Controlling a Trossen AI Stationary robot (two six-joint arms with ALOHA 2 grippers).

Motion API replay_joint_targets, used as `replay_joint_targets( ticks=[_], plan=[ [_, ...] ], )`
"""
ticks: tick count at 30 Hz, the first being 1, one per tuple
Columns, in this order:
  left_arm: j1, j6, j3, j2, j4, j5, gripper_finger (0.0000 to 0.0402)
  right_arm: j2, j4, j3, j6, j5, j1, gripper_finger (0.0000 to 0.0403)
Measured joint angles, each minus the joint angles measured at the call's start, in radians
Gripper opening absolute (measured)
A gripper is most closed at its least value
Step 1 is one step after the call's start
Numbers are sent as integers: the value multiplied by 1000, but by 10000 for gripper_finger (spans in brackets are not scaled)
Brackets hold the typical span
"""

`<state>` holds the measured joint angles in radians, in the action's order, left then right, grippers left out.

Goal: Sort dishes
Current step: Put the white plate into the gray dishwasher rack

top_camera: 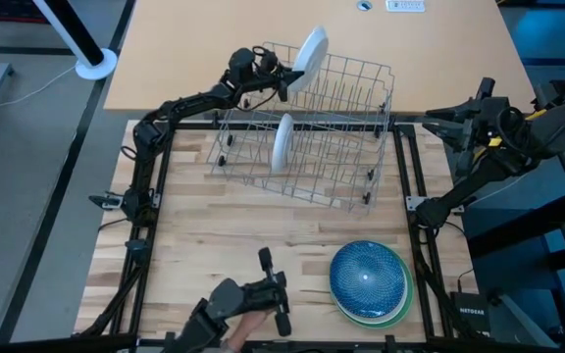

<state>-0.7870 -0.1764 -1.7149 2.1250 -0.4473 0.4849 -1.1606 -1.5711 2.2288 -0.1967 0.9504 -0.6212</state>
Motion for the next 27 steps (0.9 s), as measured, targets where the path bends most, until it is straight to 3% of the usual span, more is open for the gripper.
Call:
replay_joint_targets(
  ticks=[16, 27],
  plan=[
    [2, 30, 0, 0, 76, -3, 1, 0, 0, 0, -7, 0, 0, 124],
    [3, 22, 0, 2, 62, -85, 1, 0, 0, 0, -7, 0, 0, 124]
  ],
)
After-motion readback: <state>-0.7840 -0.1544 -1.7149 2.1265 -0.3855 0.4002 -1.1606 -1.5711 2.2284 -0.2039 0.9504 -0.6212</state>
